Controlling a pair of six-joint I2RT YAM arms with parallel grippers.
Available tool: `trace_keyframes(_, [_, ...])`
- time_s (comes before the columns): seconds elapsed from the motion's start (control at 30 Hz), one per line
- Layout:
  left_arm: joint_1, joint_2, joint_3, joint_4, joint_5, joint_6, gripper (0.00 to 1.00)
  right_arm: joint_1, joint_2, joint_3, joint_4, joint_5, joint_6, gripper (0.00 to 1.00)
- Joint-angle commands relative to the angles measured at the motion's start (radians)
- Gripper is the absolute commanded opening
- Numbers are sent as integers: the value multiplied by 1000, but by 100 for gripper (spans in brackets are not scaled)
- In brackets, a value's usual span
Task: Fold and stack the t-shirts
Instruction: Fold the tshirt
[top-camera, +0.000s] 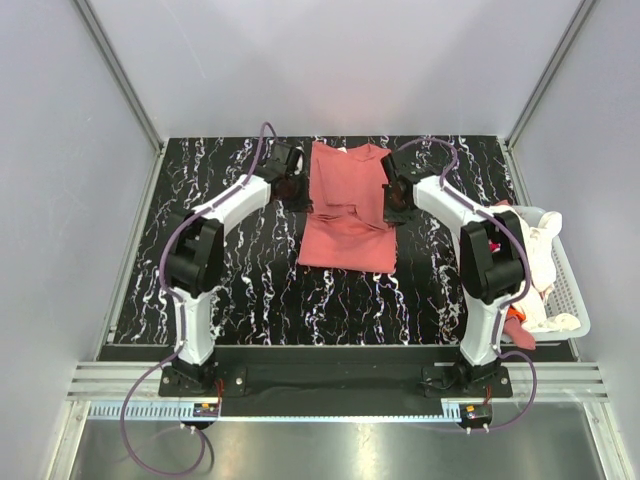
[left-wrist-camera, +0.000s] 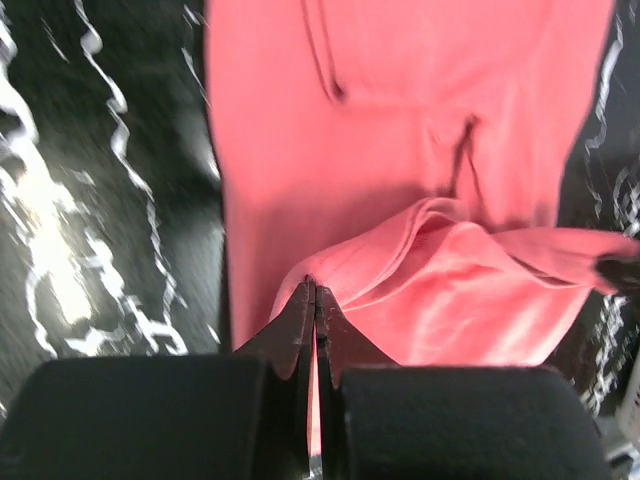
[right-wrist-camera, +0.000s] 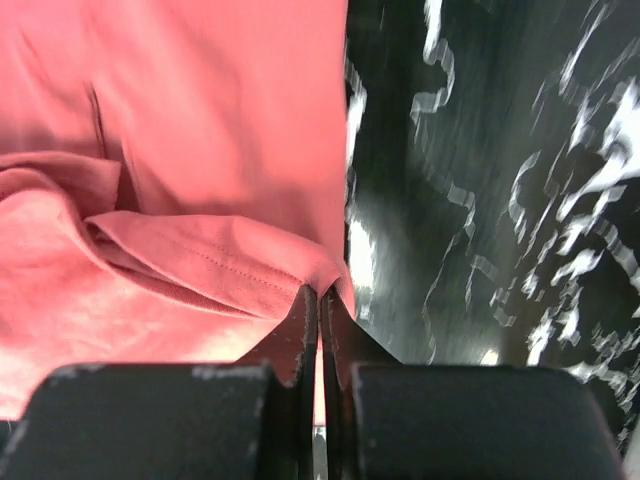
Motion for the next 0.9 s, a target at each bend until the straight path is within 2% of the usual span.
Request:
trace_keyframes(0.0, [27,47,96,-9,53,40,0,-21,36,139,-38,-20,-75,0])
trace_keyframes(0.1, [38,93,167,-11,61,37,0,-33,56,196,-44,-41,-81,0])
trace_keyframes(0.37, [58,108,215,-3,21,14,0,-69,112,300,-63,-74,-96,0])
trace_keyframes(0.67, [90,222,304,-3,38,-4,0,-104,232,409,-64,-98,-127,2])
trace_keyframes(0.73, [98,251,326,-3,38,-6,7,-110,270,447,-69,-95,-130,6])
trace_keyframes(0.77, [101,260,348,-5,43,-9,15,-112,283,464,-73,-92,-130,14])
trace_keyframes(0.87, [116,282,398,-14,77,9,27,-122,327,547,-104,-92,-133,39])
